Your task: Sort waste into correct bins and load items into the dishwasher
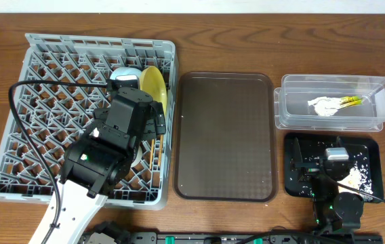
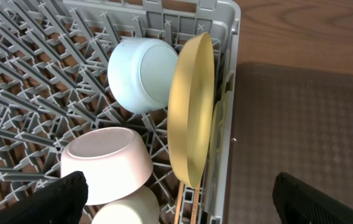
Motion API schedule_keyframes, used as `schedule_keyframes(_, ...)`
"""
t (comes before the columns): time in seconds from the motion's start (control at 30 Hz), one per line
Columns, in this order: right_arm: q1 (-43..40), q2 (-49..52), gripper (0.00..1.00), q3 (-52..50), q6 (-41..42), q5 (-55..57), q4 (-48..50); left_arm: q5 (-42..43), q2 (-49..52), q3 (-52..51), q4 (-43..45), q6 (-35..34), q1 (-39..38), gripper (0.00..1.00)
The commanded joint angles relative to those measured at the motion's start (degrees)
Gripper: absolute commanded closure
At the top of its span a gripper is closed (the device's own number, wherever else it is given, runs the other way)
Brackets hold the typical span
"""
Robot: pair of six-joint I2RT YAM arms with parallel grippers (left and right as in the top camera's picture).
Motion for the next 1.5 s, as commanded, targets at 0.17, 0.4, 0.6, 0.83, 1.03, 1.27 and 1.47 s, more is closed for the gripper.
schedule_keyframes(0.17,-0.81,-0.39,0.01,-0.09,0.76,0.79,-0.22,-0.17,0.11,1.05,-0.17,-0.09,0.24,0.04)
schedule_keyframes(0.4,-0.81,-0.39,0.01,-0.09,0.76,0.79,-0.22,-0.17,0.11,1.05,-0.17,-0.09,0.24,0.04)
schedule_keyframes(0.6,-0.81,-0.39,0.01,-0.09,0.76,0.79,-0.22,-0.17,0.11,1.05,-0.17,-0.09,0.24,0.04)
schedule_keyframes(0.83,-0.81,-0.39,0.01,-0.09,0.76,0.79,-0.22,-0.17,0.11,1.05,-0.17,-0.09,0.24,0.04)
schedule_keyframes(1.03,-0.81,-0.39,0.01,-0.09,0.76,0.79,-0.22,-0.15,-4.55,1.01,-2.45,-0.09,1.6,0.04)
schedule_keyframes(1.27,-0.81,-0.39,0.01,-0.09,0.76,0.79,-0.22,-0.17,-17.22,0.79,-3.21,-0.07,9.01,0.04)
schedule_keyframes(1.47,-0.81,-0.39,0.01,-0.09,0.76,0.79,-0.22,-0.15,-29.31,-2.78,-4.46,-0.09,16.15,0.04)
